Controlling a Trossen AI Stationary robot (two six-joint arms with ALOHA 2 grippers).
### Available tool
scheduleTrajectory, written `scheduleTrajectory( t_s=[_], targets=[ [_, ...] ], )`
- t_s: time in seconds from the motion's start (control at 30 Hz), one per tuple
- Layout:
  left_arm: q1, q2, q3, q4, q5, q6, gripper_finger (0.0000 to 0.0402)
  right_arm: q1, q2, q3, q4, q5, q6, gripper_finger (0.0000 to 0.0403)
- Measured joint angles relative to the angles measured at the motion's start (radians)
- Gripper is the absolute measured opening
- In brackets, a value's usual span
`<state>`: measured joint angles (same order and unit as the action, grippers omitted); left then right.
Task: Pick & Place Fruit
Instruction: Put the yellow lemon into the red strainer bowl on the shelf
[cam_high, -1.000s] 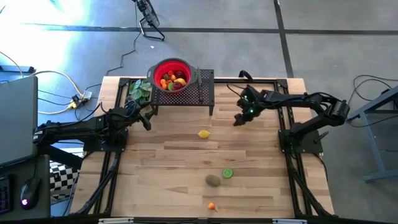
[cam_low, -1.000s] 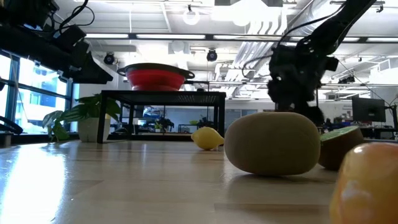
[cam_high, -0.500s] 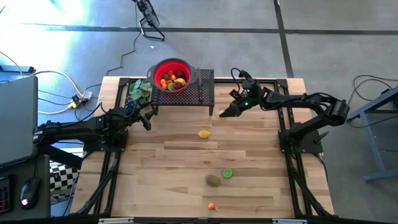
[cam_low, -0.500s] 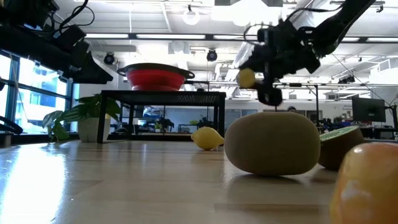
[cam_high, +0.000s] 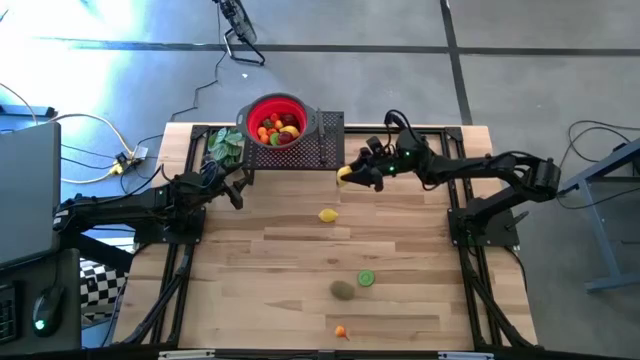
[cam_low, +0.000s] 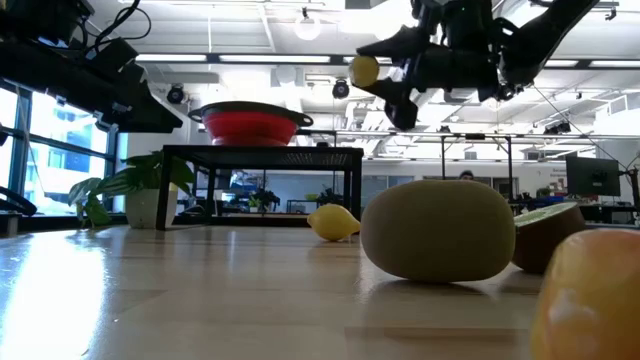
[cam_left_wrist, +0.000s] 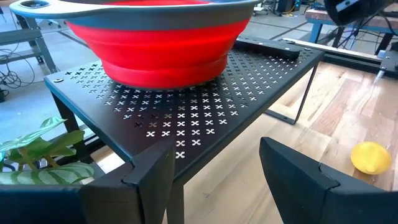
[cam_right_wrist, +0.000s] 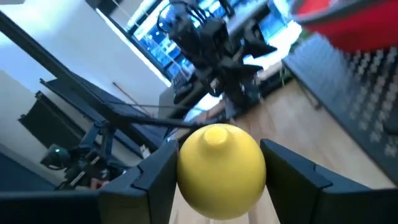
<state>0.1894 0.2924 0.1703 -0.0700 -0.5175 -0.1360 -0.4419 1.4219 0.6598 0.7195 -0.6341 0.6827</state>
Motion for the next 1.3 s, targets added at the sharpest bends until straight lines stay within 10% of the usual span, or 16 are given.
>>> scheduleTrajectory(
  t_s=[1.3],
  targets=[
    [0.0, 0.0, 0.0, 0.018, 0.0, -0.004, 0.0228, 0.169, 0.008, 0.237, -0.04, 0.724, -0.474, 0.0196]
  ],
)
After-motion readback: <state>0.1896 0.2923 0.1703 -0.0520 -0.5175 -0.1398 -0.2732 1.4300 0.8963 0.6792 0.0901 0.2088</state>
